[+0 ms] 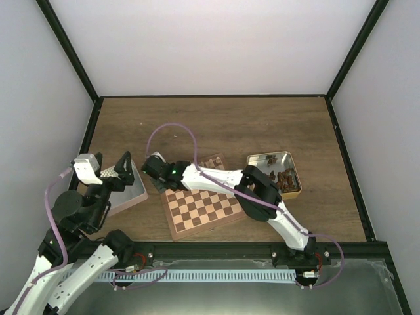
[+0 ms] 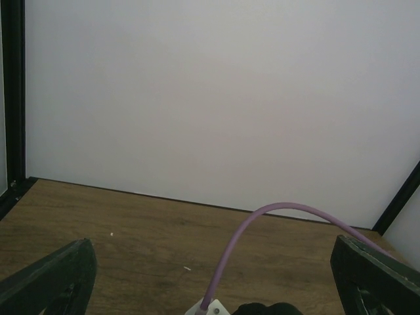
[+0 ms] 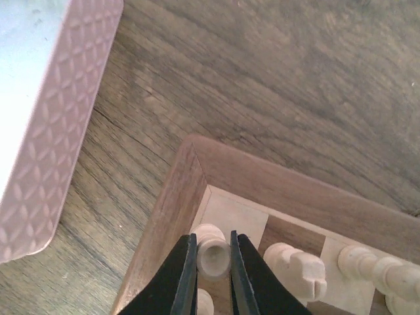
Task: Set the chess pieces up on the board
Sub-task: Place the chess piece on the chessboard.
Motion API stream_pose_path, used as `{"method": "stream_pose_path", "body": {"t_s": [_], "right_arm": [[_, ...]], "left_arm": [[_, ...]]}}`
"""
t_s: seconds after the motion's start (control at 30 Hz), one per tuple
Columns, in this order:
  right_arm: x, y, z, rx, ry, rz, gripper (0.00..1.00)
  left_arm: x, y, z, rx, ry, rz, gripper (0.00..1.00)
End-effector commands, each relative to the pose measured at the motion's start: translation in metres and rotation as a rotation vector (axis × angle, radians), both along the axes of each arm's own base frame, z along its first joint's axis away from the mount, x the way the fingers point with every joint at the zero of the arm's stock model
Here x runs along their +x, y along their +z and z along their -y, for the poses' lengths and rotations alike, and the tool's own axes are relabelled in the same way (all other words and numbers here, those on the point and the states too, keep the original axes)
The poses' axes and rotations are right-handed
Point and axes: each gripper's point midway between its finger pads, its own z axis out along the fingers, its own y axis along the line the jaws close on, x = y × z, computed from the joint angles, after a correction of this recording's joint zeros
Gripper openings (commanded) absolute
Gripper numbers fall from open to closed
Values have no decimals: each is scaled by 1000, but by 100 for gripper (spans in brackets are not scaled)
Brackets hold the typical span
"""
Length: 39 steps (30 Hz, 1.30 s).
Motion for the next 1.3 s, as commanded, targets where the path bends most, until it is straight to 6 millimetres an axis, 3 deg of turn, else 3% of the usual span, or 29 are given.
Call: {"method": "stream_pose_path", "body": {"t_s": [0.0, 0.8, 1.07, 1.27], "right_arm": [[2, 4, -2, -3, -30, 4, 1], [14, -2, -1, -34, -79, 37, 13], [13, 38, -9, 58, -72, 51, 31], [12, 73, -8, 144, -90, 55, 33]], "left_arm": [[2, -6, 0, 3, 8, -15, 100], [5, -12, 1, 18, 13, -32, 100], [3, -6, -1, 8, 16, -31, 100], [2, -3, 0, -6, 9, -53, 100]]}}
